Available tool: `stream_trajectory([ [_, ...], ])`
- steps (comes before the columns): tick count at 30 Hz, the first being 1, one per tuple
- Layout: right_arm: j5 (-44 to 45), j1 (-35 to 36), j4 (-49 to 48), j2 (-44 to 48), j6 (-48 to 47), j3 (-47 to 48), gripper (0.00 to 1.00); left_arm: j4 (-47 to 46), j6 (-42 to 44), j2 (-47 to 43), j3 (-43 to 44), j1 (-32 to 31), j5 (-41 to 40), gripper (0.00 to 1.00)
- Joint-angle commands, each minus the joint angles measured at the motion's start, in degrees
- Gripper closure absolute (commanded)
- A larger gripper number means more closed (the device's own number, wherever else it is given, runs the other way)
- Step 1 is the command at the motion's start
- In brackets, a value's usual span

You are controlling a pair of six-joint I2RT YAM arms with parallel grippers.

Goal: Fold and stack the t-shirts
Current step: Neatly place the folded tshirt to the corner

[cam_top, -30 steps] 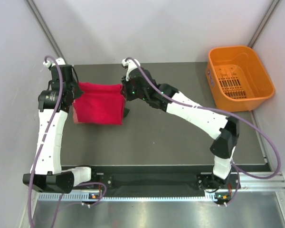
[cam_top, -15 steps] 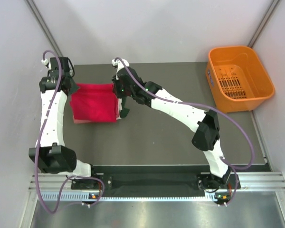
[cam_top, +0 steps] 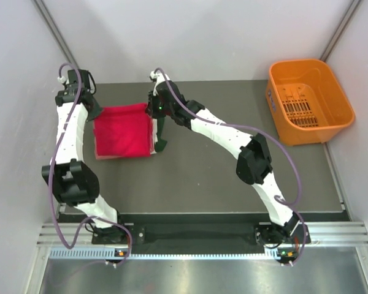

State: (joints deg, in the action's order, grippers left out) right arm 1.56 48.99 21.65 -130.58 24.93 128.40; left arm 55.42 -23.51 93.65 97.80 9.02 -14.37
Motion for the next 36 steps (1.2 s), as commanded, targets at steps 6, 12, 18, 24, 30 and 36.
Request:
stream_trajectory([
  [6,-2.53,-5.05,-11.8,-10.47,7.76,8.35,0.26,-4.01,-5.3,17.68,12.31,2.59,-4.35,0.55],
  [12,0.36,-5.22,-12.68,-0.31,1.99,0.48,0.0,-4.61,-3.22,15.98,18.39,1.88,3.55,0.01],
  [18,5.46,-5.93,-12.77,18.15,-4.09,-18.51,0.0,-6.72,-1.81,4.73,16.21,1.27,8.38,0.01],
  [24,8.81,-8.03,-18.74,39.06,-2.96,-44.14,0.0,-17.07,-3.82,-6.54,2.41,-9.0,14.02,0.01],
  [30,10.47,-11.81,-18.05,58.4,-4.18,-61.3,0.0,-29.72,-7.25,-14.17,-13.04,-25.44,12.17,0.02],
  [36,19.43,-12.78,-17.07,78.97,-10.94,-81.49,0.0,-43.45,-7.87,-25.17,-38.44,-33.09,10.25,0.03],
])
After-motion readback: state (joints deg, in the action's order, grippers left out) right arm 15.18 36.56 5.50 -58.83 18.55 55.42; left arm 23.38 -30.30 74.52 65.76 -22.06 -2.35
